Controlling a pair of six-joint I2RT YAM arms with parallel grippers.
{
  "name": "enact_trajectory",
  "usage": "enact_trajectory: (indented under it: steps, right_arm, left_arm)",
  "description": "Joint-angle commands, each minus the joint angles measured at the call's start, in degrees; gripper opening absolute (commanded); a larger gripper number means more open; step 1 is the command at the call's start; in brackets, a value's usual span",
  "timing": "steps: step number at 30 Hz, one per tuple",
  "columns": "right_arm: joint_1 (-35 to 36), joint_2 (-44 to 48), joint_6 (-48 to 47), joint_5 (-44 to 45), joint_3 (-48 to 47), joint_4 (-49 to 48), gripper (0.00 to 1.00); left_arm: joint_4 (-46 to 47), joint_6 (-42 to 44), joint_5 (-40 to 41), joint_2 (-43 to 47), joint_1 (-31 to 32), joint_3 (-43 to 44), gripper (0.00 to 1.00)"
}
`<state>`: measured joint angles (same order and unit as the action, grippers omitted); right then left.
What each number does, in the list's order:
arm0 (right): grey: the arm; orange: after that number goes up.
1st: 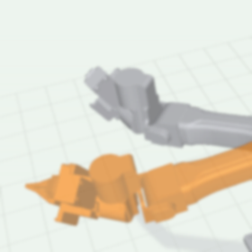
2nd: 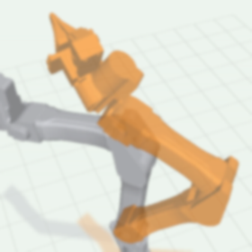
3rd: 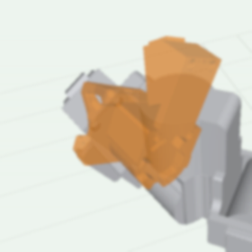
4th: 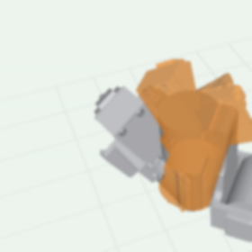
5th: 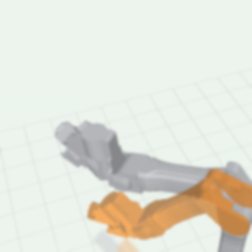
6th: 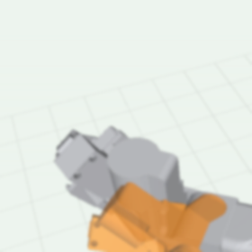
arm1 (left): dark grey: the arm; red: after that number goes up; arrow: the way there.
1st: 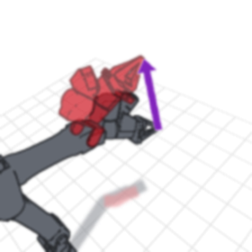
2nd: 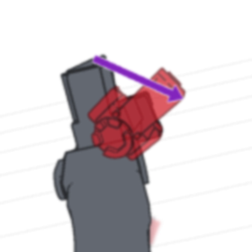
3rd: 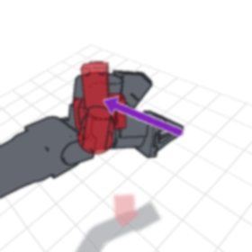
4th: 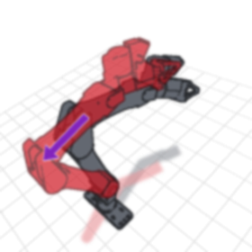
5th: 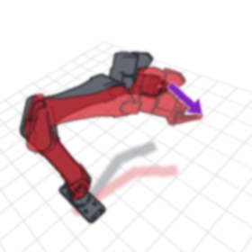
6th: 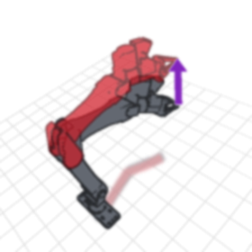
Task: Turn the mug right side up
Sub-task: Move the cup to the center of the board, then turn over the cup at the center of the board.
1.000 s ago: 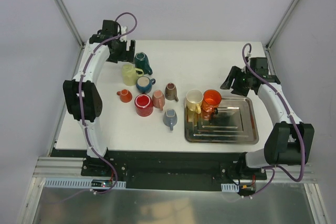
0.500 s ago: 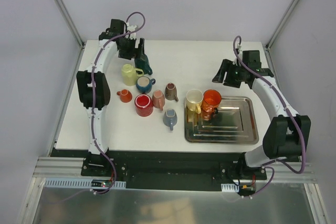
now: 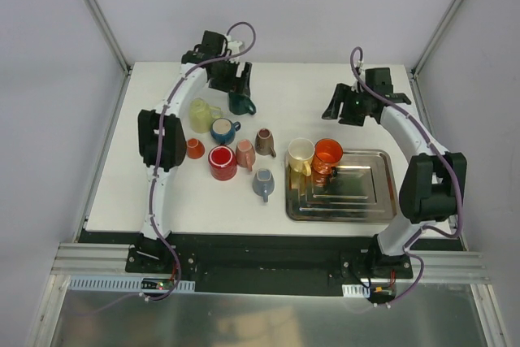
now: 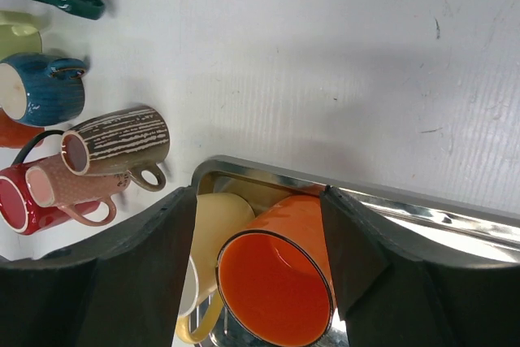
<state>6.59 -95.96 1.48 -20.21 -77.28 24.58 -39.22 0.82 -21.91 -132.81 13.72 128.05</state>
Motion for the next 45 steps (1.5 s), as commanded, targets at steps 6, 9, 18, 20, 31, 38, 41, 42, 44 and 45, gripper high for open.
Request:
enact_trajectory:
  steps: [6,9,18,20,31,38,41,42,44,45]
  right_arm:
    - [2.55,-4.14,-1.04,-1.15,-6.74,-1.55,0.69]
    - [2.99,-6.51,-5.85,-2.81,-10.25,-0.85,0.69]
    - [5.45,-19.16,-28.69,-10.81,-27.82,7.75,0.67]
    - [6.59,-22.41,-34.14,-13.18,-31.69,10.3,0.67]
    - [14.67,-37.27,-33.99,0.95,-43.65,2.23,0.73]
    - [16.0,-43.08,-35.4,-0.09,-50.95,2.66,0.74]
    - [16.61,-43.26,-37.59,-0.97,-50.26,3.54,0.72]
    - [16.87,-43.17,-38.21,-1.67,-49.73,4.16,0.71]
    - [17.49,-42.29,-39.18,-3.25,-48.24,5.12,0.65]
    - [17.84,-41.85,-39.7,-3.87,-47.62,5.56,0.63]
  left_arm:
    - [2.4,-0.29,3.01,-0.78,8.87,6.33,0.95]
    - [2.31,1.02,6.86,2.02,8.61,5.9,0.97]
    - [2.22,-5.91,1.8,21.96,-3.5,-9.46,0.97]
    - [2.13,-6.97,0.21,27.41,-7.1,-14.91,0.97]
    - [0.47,5.07,-7.09,50.89,-12.49,-35.84,0.97]
    - [-0.77,1.99,-8.23,55.11,-12.48,-40.16,0.97]
    - [-1.56,1.3,-8.67,55.64,-12.48,-40.25,0.99]
    - [-1.91,0.42,-8.67,55.73,-12.48,-40.51,0.99]
    - [-2.61,-2.73,-7.98,56.17,-12.48,-41.3,0.99]
    - [-2.79,-4.32,-7.28,56.52,-12.48,-42.34,0.99]
